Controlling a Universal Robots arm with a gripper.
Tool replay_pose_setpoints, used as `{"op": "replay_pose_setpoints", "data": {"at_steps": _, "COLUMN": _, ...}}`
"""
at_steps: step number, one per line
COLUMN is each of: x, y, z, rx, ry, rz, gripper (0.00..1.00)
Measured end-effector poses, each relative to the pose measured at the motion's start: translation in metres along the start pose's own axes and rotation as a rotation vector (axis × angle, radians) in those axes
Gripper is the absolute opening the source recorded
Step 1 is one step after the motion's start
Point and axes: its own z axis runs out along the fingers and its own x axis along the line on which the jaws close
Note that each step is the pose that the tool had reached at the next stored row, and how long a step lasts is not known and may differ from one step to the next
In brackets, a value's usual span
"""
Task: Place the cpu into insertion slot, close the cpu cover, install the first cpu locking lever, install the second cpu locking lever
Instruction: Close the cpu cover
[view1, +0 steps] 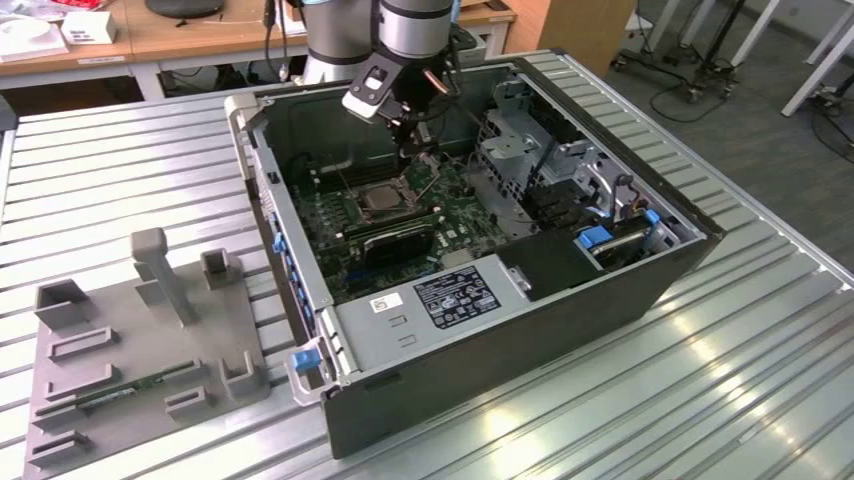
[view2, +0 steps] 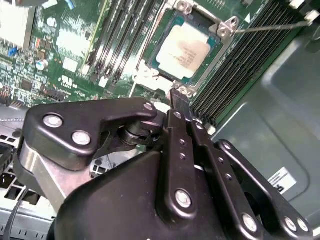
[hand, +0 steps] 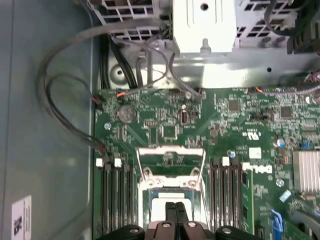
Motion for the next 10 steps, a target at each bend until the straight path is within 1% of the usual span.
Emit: {"op": "replay_pose_setpoints", "data": {"at_steps": 10, "x": 0.0004, "y": 0.0194, "z": 0.0008, "rx": -0.0001, "ry": 0.0001, "rz": 0.000, "gripper": 0.11}}
